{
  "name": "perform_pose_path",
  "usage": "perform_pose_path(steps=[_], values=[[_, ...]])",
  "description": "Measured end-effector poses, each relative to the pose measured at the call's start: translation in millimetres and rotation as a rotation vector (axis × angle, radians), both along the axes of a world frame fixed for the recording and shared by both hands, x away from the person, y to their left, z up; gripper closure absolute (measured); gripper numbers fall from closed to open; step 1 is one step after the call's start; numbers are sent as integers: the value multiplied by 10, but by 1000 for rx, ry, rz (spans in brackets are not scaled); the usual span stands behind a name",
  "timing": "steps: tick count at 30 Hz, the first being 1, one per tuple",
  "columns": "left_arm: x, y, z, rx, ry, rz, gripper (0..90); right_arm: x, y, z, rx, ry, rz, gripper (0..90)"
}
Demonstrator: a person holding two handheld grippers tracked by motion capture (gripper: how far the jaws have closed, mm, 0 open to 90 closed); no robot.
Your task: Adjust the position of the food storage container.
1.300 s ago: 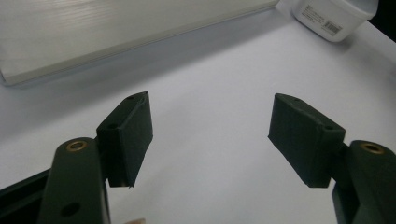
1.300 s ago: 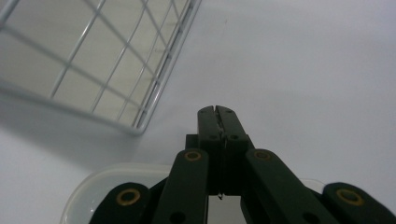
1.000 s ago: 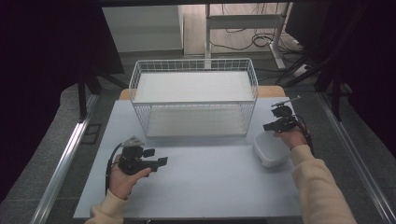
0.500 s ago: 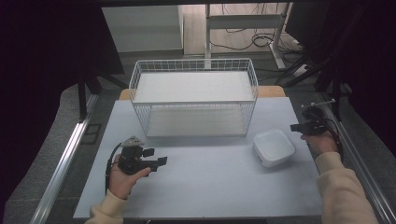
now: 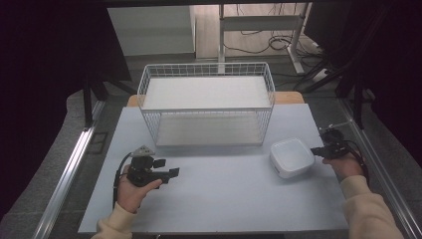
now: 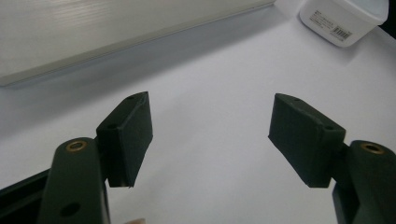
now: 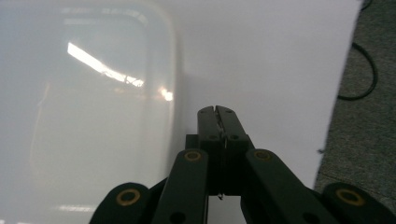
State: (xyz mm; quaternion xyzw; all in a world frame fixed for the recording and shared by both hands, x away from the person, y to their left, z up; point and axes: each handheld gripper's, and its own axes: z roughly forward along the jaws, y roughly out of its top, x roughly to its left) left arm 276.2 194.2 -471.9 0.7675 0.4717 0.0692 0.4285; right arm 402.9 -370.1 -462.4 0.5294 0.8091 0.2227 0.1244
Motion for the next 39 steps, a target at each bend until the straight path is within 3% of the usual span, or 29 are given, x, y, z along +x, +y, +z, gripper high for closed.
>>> perform_pose_path(steps=[7,23,28,39], values=[[-3,-10,12,-4,-3,-1,293,-118,65,-38,2,6,34,898],[-2,-14,8,-1,-2,-4,294,-230,477,-75,-1,-19,177,898],[-1,-15,13,-26,8,-13,293,-247,541,-85,-3,-27,184,898],[-1,-42,15,-17,6,-13,293,-366,747,-113,15,-43,239,898]])
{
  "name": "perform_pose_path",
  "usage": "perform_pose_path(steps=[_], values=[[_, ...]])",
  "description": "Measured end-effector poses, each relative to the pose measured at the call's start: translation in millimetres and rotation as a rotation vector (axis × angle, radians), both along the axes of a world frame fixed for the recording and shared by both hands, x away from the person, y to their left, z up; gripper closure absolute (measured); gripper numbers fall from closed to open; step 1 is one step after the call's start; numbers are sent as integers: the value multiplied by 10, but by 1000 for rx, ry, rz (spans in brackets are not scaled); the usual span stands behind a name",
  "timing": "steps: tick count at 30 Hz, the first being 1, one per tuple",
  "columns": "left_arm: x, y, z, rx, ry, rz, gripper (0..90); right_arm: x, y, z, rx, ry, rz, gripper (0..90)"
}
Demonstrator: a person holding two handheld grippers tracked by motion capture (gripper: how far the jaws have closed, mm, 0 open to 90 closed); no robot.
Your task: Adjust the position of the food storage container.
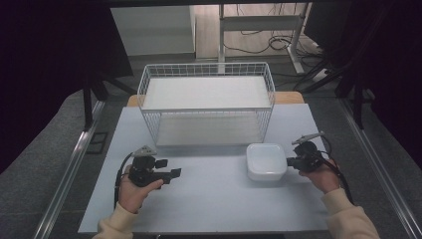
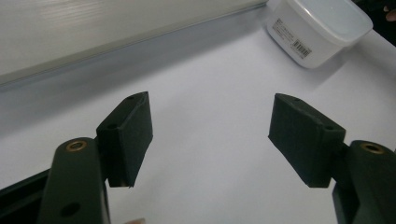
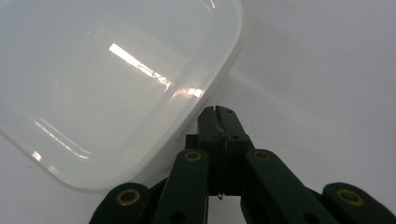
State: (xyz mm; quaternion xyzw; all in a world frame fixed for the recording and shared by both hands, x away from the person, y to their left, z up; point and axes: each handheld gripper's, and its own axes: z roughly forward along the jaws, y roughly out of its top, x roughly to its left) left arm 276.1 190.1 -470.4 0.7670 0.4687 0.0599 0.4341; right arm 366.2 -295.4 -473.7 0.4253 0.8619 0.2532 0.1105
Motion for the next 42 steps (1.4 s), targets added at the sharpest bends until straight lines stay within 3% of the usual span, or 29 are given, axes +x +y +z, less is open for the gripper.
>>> perform_pose_path(steps=[7,23,27,31,36,42], values=[[0,-4,-1,-4,1,-5,293,-114,205,-2,16,1,39,898],[3,-32,-16,4,9,-14,292,-324,771,-41,39,4,205,898],[5,-18,-22,1,8,-10,291,-357,788,-3,33,0,217,898],[4,-14,-20,0,6,-10,291,-288,694,106,24,-36,175,898],[12,-19,-26,3,7,-7,291,-64,597,215,30,-87,118,898],[14,-31,-41,10,9,-10,290,161,645,191,41,-115,118,898]])
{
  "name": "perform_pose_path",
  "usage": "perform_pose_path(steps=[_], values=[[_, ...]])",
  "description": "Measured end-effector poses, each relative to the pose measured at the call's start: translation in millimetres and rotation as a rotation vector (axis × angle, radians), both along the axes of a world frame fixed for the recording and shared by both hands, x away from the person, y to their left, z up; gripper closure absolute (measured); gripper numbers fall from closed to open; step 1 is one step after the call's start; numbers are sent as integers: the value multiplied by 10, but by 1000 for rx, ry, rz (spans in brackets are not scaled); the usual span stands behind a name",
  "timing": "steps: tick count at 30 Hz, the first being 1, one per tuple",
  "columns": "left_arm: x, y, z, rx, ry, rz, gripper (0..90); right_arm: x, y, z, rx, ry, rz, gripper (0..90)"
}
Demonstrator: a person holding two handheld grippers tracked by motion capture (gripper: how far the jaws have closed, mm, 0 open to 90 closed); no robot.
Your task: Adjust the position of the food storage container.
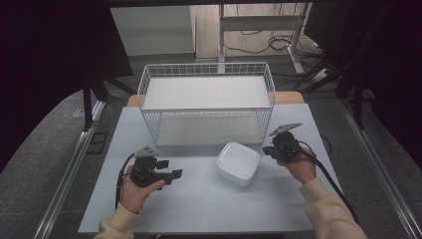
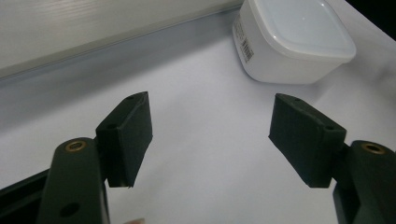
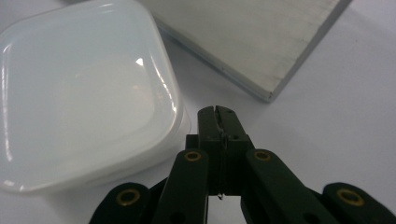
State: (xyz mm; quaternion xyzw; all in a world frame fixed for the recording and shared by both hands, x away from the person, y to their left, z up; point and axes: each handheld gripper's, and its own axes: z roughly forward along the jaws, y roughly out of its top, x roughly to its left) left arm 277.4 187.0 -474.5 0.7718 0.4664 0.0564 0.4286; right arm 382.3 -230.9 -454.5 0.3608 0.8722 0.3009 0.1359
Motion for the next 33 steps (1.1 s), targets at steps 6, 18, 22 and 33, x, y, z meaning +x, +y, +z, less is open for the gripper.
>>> perform_pose_path(steps=[6,18,22,33], values=[[-5,-5,0,-1,0,-5,290,83,62,-94,4,-1,14,898],[-12,-14,-1,-3,1,-6,290,-98,182,-149,-4,-7,101,898],[-14,-36,-5,1,2,-13,290,-193,225,-160,13,11,119,898],[-16,-98,-24,5,11,-24,290,-494,372,-177,93,46,182,898]])
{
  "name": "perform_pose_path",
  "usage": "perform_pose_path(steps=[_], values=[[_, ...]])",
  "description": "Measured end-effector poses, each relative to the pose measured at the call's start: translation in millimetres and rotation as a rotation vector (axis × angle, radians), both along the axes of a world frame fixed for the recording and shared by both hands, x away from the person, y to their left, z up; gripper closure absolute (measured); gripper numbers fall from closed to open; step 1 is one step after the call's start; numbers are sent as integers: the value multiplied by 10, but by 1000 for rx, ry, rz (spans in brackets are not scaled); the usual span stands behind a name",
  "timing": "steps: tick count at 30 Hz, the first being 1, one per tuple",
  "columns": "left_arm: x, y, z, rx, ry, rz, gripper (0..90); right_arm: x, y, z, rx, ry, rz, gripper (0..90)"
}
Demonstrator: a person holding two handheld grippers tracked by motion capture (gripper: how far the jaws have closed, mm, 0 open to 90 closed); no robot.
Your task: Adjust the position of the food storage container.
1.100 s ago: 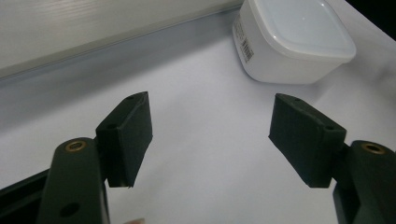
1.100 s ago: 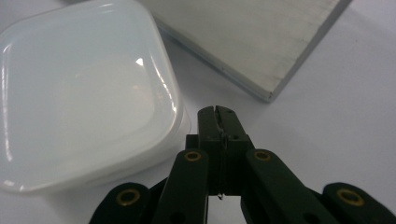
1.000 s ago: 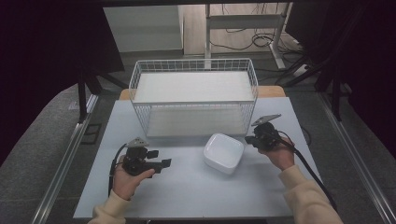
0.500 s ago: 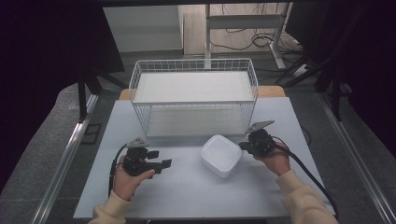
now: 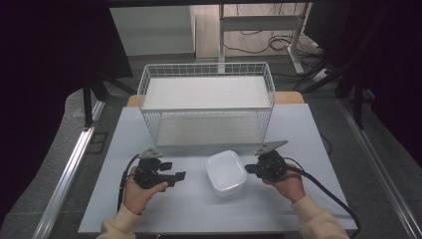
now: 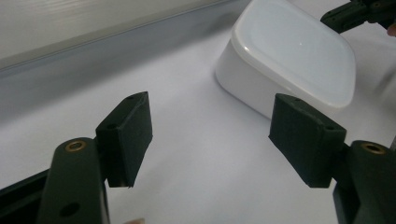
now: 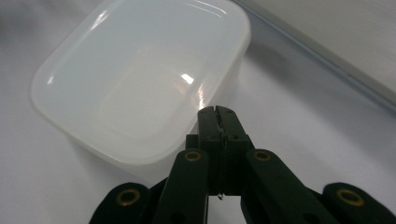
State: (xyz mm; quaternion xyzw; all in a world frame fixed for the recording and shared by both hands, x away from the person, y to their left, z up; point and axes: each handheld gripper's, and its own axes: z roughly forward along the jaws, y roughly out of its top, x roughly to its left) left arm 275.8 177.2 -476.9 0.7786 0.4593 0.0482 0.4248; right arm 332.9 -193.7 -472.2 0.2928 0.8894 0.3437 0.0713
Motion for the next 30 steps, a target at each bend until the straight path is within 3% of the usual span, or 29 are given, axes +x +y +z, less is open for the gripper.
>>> perform_pose_path(steps=[9,19,26,30], values=[[-3,5,3,-1,-2,0,290,-130,62,-42,55,36,30,898],[-1,18,3,-1,-5,5,289,-163,71,-44,69,57,36,898],[-8,43,18,-9,-10,10,290,-150,-166,258,111,-33,-29,898],[-19,53,33,-9,-19,13,289,-236,-372,401,112,-85,-67,898]])
